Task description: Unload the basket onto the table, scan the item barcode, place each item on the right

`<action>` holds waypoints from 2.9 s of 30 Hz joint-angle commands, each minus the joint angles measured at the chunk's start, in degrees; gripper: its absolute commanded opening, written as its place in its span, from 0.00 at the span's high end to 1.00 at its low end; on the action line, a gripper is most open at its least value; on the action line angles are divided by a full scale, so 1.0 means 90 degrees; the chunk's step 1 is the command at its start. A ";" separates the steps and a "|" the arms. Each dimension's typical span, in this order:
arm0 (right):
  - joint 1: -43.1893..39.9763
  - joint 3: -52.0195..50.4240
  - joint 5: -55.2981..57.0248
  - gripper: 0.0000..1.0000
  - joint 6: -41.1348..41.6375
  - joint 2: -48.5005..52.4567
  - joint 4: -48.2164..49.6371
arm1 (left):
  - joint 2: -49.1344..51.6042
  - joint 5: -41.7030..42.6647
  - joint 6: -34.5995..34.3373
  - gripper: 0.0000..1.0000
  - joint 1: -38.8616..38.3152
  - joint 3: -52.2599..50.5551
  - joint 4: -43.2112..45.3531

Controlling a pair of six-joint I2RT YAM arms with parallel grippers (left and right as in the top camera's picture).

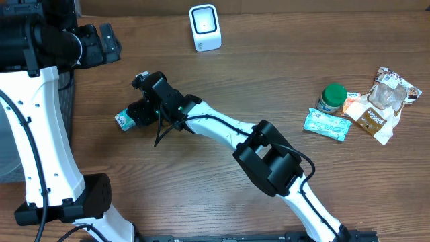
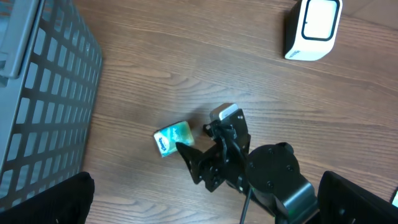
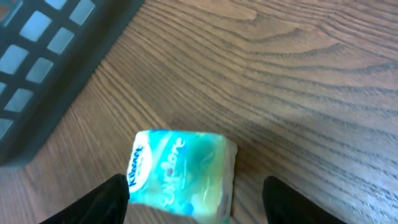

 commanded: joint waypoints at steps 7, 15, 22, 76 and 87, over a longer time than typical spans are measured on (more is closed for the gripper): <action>0.0012 0.0107 0.0216 0.47 0.0304 0.0454 0.0379 | 0.0022 -0.0041 0.0107 0.01 -0.0041 0.0061 -0.0010; 0.0012 0.0109 0.0180 0.57 0.0372 0.0500 -0.0124 | 0.0022 -0.0041 0.0107 0.01 -0.0041 0.0061 -0.0010; -0.0080 0.0129 -0.0070 0.85 0.0369 0.0342 -0.0408 | 0.0022 -0.0041 0.0107 0.01 -0.0044 0.0061 -0.0010; -0.3313 -0.1826 -0.0095 0.56 -0.2028 -0.2130 -0.4947 | 0.0022 -0.0041 0.0107 0.01 -0.0044 0.0061 -0.0010; -0.3723 -0.2188 -0.0852 0.56 -0.2358 -0.2113 -0.4471 | 0.0022 -0.0041 0.0107 0.00 -0.0041 0.0061 -0.0010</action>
